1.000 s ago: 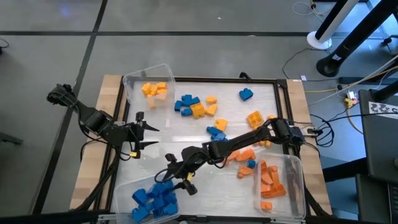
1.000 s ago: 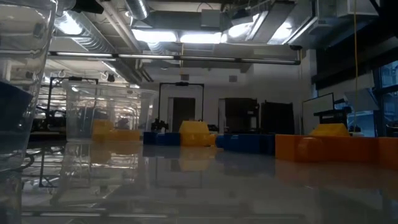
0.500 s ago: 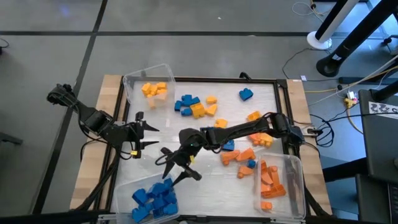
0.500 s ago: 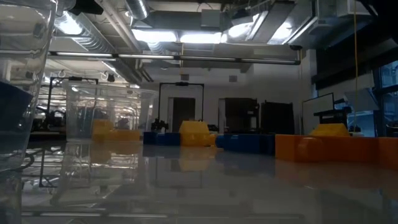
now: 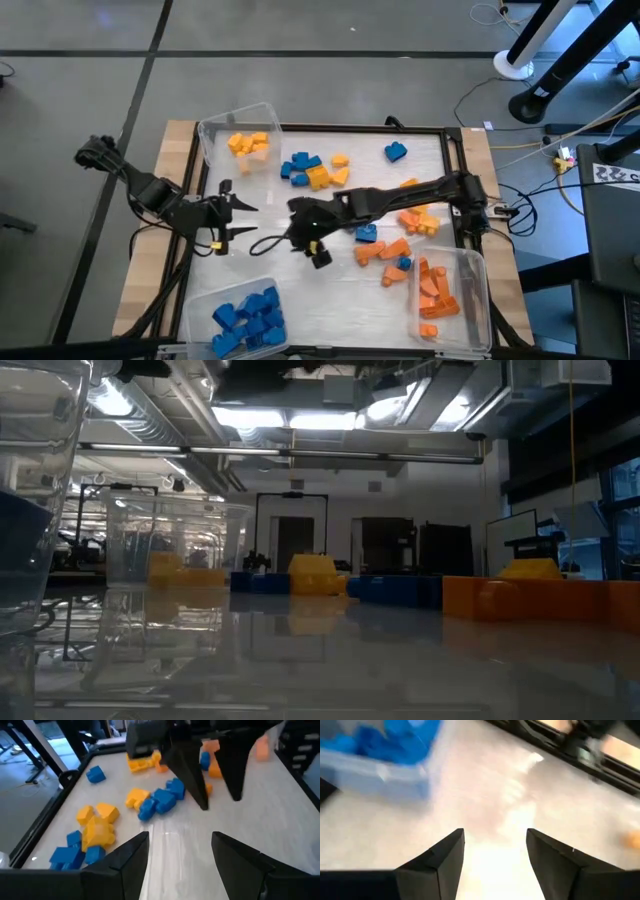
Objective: Sort blocks
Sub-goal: Put the yellow game piece into the top transparent bin
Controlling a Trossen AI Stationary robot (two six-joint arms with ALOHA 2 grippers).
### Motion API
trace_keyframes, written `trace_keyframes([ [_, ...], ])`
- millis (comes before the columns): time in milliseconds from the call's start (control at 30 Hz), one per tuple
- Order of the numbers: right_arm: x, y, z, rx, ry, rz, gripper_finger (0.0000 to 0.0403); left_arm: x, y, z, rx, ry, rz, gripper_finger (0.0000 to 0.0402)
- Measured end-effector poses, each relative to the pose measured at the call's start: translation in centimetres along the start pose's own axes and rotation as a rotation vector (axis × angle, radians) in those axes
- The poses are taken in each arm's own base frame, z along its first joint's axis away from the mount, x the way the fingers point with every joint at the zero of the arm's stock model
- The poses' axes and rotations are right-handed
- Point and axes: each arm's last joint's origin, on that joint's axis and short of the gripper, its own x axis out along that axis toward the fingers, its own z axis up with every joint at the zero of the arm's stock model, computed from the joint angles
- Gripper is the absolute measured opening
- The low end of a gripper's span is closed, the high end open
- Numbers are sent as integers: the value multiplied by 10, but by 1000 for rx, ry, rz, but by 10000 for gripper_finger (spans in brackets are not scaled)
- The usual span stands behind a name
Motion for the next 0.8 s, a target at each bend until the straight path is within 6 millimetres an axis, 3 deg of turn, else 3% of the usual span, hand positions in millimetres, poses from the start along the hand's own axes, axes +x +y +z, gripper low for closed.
trace_keyframes([
  [233, -60, 7, -4, -34, 258, -254, 215, 26, 10, 6, 4, 27, 1, 206],
  [433, -103, 10, -12, -5, 402, -388, 215, 66, 28, 7, -11, 97, -99, 206],
  [800, -149, 14, -38, -14, 726, -579, 215, 136, 89, -9, -154, 157, -70, 206],
])
